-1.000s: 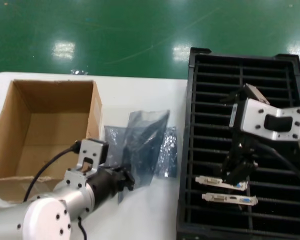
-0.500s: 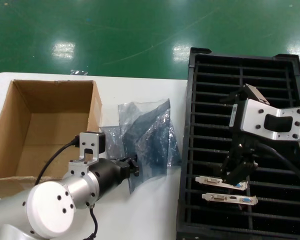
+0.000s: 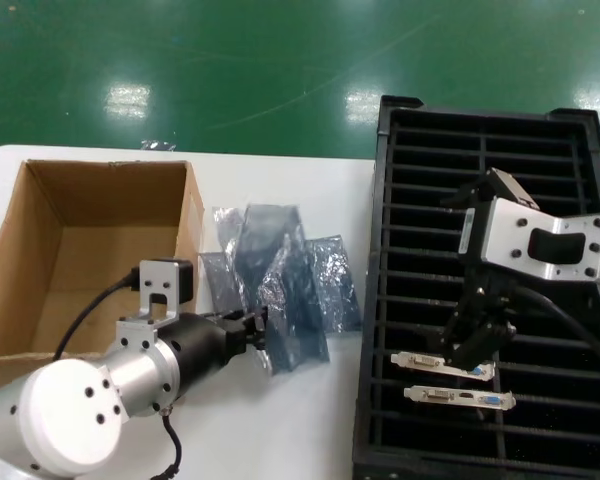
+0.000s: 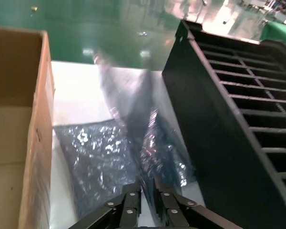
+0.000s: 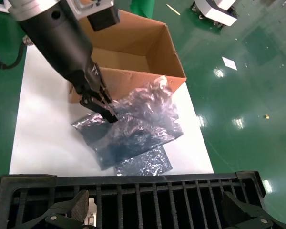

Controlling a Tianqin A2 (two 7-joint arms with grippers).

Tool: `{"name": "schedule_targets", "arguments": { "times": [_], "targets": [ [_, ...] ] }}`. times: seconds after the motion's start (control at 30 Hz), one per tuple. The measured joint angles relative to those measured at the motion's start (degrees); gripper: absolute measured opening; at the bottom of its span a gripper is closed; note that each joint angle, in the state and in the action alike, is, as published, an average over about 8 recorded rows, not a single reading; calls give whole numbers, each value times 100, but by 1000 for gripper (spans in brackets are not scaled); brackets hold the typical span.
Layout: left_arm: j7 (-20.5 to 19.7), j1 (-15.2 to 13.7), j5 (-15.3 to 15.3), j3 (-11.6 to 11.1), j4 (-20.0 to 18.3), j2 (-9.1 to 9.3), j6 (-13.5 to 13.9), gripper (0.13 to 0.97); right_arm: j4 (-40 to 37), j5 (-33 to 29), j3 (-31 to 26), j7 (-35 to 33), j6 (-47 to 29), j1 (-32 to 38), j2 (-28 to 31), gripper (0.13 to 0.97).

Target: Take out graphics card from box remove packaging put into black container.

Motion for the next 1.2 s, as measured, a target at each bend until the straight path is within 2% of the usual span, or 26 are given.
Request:
{"name": "schedule_targets", "arguments": {
  "times": [0.33,0.47,0.7,0.8,0.9,0.93,1.07,1.2],
  "targets": [
    [431,-27,-166,74,-229,-3,169,274,0,0,0,0,0,0,0,966],
    [656,-51,-228,97,-384,-20,217,358,0,0,0,0,0,0,0,966],
    [1200,-56,-135,7,-889,-226,186,496,0,0,0,0,0,0,0,966],
    [1680,-2,-10,-2,-1222,-390,-90,577,0,0,0,0,0,0,0,966],
    [2288,111,143,14,-1610,-512,-613,659,0,0,0,0,0,0,0,966],
    [2498,156,200,21,-1739,-530,-815,659,0,0,0,0,0,0,0,966],
    [3111,314,369,24,-2133,-500,-1468,680,-8,19,11,-17,29,-21,-7,966],
    [3316,394,275,39,-2192,-491,-1709,765,-50,120,74,-115,187,-133,-45,966]
  ]
}}
